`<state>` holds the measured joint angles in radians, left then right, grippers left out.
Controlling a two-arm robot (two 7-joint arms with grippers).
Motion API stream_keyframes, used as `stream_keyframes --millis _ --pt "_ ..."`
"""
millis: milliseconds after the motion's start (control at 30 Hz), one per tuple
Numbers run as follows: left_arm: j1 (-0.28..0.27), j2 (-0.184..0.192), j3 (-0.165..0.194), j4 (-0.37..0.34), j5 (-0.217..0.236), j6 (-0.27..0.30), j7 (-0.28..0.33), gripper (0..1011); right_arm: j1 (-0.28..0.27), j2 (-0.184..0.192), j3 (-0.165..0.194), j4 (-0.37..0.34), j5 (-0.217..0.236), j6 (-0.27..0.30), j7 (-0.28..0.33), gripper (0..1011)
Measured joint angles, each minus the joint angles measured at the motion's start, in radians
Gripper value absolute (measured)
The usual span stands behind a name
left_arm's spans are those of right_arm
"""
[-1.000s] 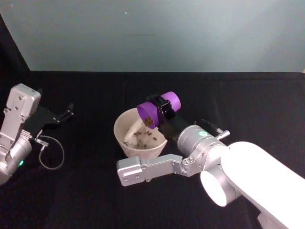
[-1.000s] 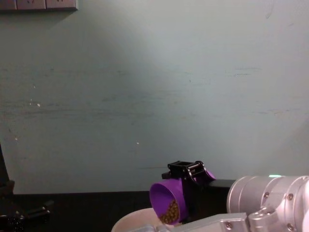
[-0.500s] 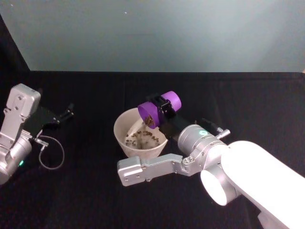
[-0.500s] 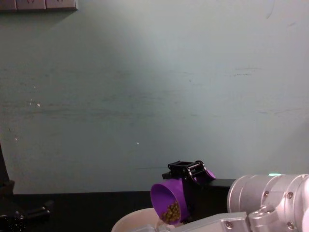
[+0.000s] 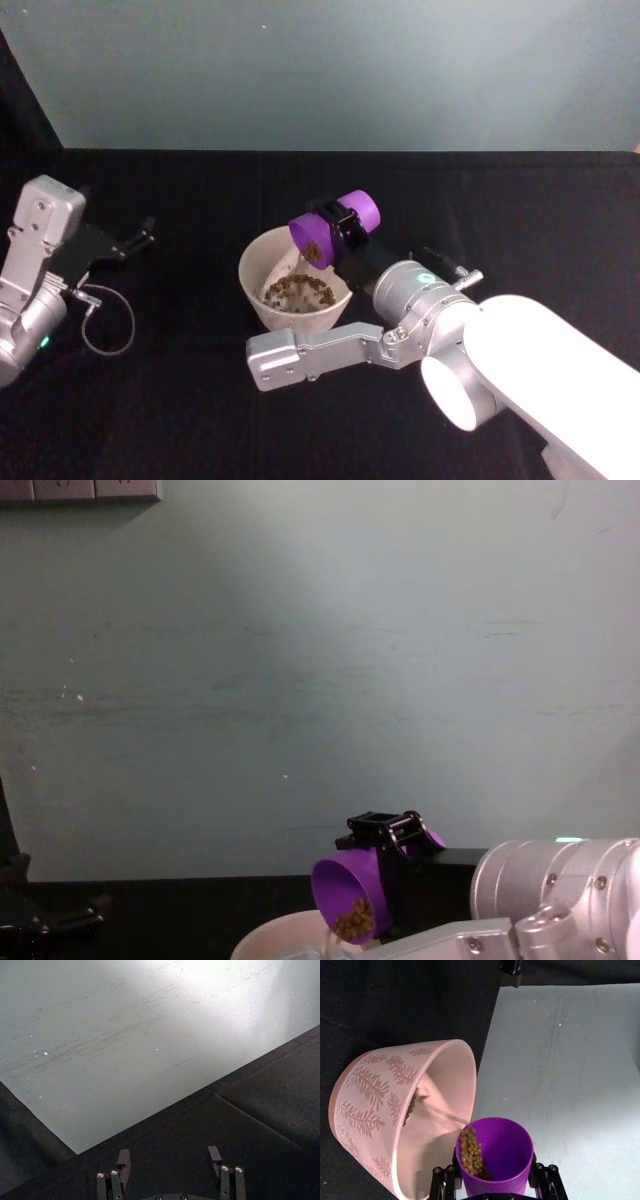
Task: Pick up the cup and pour the mung beans from the cup into the bowl.
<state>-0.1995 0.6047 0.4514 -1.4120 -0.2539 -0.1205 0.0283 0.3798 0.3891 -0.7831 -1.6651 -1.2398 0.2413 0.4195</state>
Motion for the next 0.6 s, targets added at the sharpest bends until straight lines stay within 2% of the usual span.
stream_keyframes --millis 600 --pt "0.000 0.000 0.000 0.000 0.000 0.000 0.000 1000 0.005 0.004 -0.012 -0.003 -0.024 0.003 0.005 723"
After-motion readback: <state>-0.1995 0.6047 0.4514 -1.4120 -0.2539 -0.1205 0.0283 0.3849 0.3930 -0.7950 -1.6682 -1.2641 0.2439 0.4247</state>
